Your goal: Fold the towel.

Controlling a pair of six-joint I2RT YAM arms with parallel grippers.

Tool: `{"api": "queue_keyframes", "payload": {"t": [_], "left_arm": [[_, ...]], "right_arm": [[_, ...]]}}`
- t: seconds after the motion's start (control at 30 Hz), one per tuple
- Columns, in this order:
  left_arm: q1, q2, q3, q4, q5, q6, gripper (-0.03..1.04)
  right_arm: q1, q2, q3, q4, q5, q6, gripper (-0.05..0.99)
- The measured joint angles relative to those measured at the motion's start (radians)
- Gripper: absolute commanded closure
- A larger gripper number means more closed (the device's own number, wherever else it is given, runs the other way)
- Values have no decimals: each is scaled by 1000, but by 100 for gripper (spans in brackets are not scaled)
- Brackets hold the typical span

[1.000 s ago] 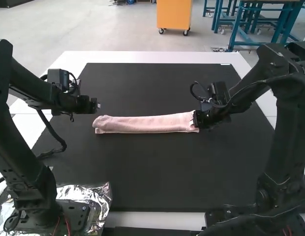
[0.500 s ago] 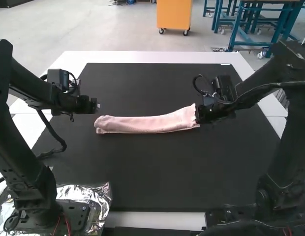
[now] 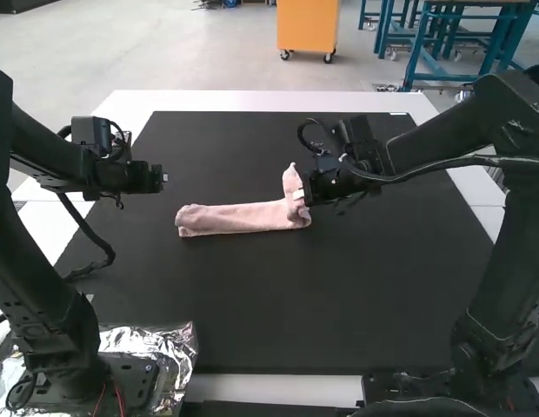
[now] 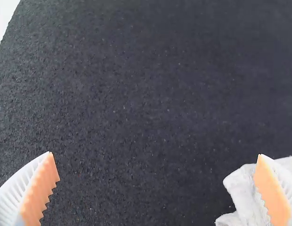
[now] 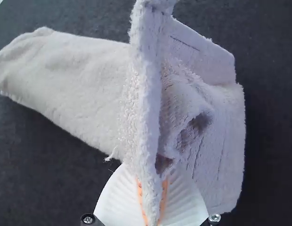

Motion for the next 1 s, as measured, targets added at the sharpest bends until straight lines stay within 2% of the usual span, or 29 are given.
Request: {"api": "queue_keyframes", "payload": {"t": [0.13, 0.47, 0.73, 1.0], "left_arm": [[39, 0, 0, 3, -6, 1, 4], [101, 0, 0, 37, -11, 19, 4], [122, 0, -18, 42, -6, 26, 4], [124, 0, -48, 65, 2, 26, 4]], "right_arm": [[73, 66, 62, 8, 0, 11, 96], [216, 253, 245, 10, 1, 19, 96], [280, 383, 407, 7, 4, 21, 96], [327, 493, 550, -18, 4, 20, 93]]}}
